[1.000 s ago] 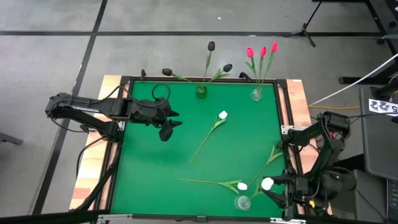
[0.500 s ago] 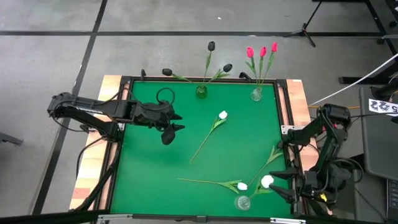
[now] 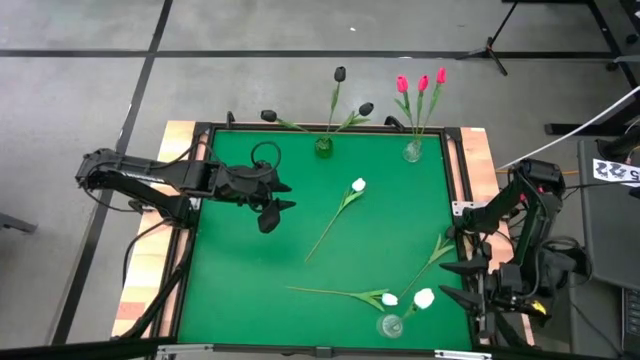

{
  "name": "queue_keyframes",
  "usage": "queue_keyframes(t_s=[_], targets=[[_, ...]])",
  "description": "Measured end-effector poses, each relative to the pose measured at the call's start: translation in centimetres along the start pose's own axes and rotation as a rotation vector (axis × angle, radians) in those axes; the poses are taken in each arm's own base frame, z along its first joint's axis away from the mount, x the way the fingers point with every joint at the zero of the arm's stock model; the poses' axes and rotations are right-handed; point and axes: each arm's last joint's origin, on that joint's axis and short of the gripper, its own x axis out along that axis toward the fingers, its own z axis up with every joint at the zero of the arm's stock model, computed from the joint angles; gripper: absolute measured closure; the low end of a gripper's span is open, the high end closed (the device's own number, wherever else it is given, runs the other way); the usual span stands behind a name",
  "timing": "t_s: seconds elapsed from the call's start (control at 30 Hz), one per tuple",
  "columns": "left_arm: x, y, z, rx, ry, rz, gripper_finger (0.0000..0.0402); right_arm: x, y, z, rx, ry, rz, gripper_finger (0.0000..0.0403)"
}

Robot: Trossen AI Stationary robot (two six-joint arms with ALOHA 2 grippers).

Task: Sort flowers into vase by color
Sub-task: Put the white tulip into the bottom transparent vase

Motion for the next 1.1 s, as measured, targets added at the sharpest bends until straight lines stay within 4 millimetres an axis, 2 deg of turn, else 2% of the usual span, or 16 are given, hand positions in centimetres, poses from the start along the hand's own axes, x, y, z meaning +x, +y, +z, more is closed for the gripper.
queue_keyframes(t_s=[0.17, 0.33, 0.47, 0.6, 0.8, 1.1], targets=[[-0.4, 0.7, 0.4, -0.024, -0.024, 0.014, 0.0196, 0.1, -0.7, 1.4, 0.031, -0.001, -0.004, 0.0185], [-1.4, 1.6, 0.9, -0.063, -0.062, 0.031, 0.0196, 2.2, -1.1, 1.7, -0.025, -0.025, -0.086, 0.0185], [-2.1, 2.1, 1.2, -0.084, -0.088, 0.036, 0.0196, 3.5, -2.1, 2.8, -0.003, -0.045, -0.147, 0.0185], [-1.6, 2.3, 1.3, -0.095, -0.083, 0.064, 0.0196, 4.1, -3.3, 4.1, 0.015, -0.056, -0.178, 0.0185], [2.3, 2.2, 0.7, -0.112, -0.012, 0.152, 0.0196, 4.0, -4.4, 5.5, 0.035, -0.061, -0.189, 0.0185], [9.9, 0.8, -1.8, -0.107, 0.056, 0.281, 0.0196, 4.0, -4.3, 5.4, 0.004, -0.059, -0.19, 0.0185]])
